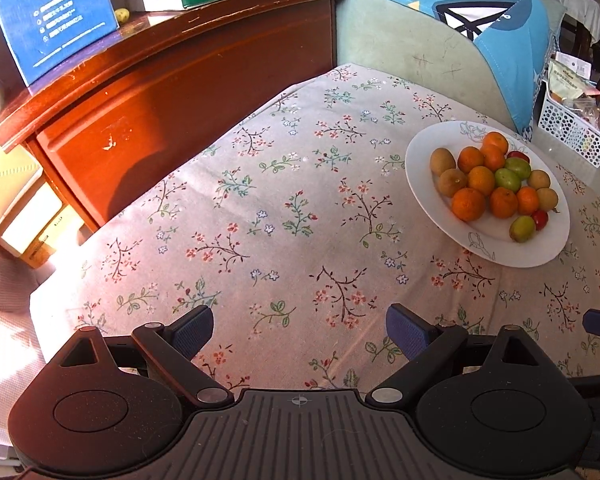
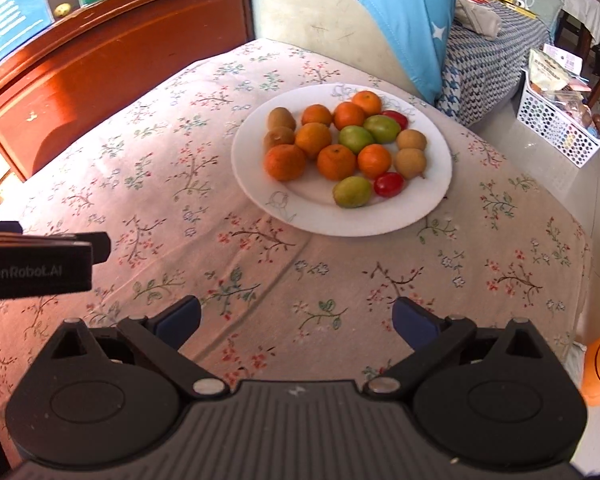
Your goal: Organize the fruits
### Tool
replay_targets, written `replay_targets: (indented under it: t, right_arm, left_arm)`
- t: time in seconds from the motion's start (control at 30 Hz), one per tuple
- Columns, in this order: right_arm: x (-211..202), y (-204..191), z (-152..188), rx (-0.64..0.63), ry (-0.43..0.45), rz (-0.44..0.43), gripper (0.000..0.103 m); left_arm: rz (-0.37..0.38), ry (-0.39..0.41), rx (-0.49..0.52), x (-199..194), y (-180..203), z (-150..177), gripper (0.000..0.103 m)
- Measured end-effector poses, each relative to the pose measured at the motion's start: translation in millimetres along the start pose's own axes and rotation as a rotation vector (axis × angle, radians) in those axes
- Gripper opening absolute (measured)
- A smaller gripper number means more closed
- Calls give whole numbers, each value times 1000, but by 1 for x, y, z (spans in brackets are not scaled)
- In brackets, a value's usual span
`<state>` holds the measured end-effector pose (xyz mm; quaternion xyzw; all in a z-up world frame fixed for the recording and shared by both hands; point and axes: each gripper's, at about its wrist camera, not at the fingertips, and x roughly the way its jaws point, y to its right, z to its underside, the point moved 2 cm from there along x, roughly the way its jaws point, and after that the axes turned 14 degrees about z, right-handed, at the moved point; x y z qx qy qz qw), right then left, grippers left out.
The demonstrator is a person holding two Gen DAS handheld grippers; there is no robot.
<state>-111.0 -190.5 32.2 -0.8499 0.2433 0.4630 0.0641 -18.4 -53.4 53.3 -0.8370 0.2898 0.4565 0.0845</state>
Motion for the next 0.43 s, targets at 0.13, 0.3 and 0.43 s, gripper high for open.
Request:
replay_targets:
  t: [0.13,0.3,0.43]
  right_arm:
    - [-1,-20,20,-56,37,-112,101]
    - [5,-45,37,-196,126,-167,101]
    - [16,-53,46,-248,188,-173,102]
  left_arm:
    - [-5,5,-18,-4,-10,6,95]
    - [7,9,-57,-8,-22,13,95]
    - [13,12,-71,-8,-26,12,95]
